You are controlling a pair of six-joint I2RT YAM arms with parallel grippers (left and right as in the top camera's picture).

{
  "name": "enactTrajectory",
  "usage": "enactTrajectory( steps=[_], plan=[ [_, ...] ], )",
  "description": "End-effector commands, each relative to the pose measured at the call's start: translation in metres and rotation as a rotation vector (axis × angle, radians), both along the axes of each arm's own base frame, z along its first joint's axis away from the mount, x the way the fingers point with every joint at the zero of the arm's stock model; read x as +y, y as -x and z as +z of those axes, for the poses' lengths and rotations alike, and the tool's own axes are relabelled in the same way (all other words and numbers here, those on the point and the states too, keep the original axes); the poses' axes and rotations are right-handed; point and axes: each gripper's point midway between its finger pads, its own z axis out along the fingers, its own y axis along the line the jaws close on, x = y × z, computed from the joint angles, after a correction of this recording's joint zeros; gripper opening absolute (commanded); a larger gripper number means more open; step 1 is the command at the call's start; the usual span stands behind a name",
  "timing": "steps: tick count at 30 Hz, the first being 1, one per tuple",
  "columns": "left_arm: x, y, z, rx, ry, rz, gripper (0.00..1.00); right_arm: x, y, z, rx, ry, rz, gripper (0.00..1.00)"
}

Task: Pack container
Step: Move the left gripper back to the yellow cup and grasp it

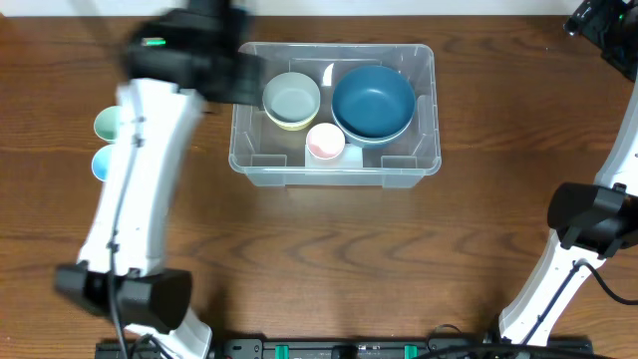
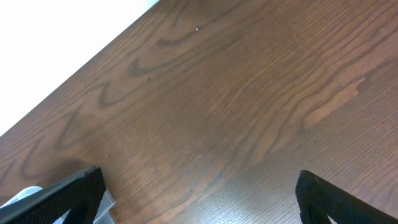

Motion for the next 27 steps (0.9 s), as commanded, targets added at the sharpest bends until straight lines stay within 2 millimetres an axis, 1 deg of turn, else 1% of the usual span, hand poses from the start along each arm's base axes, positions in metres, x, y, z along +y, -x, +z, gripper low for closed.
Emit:
enactTrajectory(
  steps=[1, 3, 7, 8, 11, 14, 15, 18, 20, 23, 26, 27],
  plan=[
    [0.057, -0.004, -0.003, 0.011, -0.017, 0.134, 0.68, 0.001, 0.006, 0.018, -0.039, 0.001, -0.013, 0.99],
    [0.082, -0.009, -0.008, 0.019, -0.023, 0.174, 0.68, 0.001, 0.006, 0.018, -0.039, 0.001, -0.013, 0.99],
    [0.105, -0.024, -0.023, 0.022, -0.029, 0.207, 0.68, 0.001, 0.006, 0.018, -0.039, 0.001, -0.013, 0.99],
    [0.106, -0.028, -0.027, 0.023, -0.034, 0.198, 0.68, 0.001, 0.006, 0.018, -0.039, 0.001, -0.013, 0.99],
    [0.106, -0.043, -0.046, 0.042, -0.054, 0.158, 0.68, 0.001, 0.006, 0.018, -0.039, 0.001, -0.013, 0.99],
    [0.107, -0.053, -0.068, 0.081, -0.056, 0.151, 0.68, 0.001, 0.006, 0.018, -0.039, 0.001, -0.013, 0.99],
    [0.107, -0.057, -0.080, 0.102, -0.058, 0.147, 0.68, 0.001, 0.006, 0.018, -0.039, 0.001, -0.013, 0.99],
    [0.108, -0.062, -0.106, 0.158, -0.059, 0.139, 0.68, 0.001, 0.006, 0.018, -0.039, 0.001, -0.013, 0.99],
    [0.108, -0.064, -0.128, 0.205, -0.059, 0.136, 0.68, 0.001, 0.006, 0.018, -0.039, 0.001, -0.013, 0.99],
    [0.109, -0.066, -0.153, 0.258, -0.058, 0.132, 0.68, 0.001, 0.006, 0.018, -0.039, 0.001, -0.013, 0.99],
    [0.109, -0.068, -0.172, 0.291, -0.060, 0.124, 0.67, 0.001, 0.006, 0.018, -0.039, 0.001, -0.013, 0.99],
    [0.109, -0.070, -0.178, 0.299, -0.061, 0.121, 0.64, 0.001, 0.006, 0.018, -0.039, 0.001, -0.013, 0.99]
  ],
)
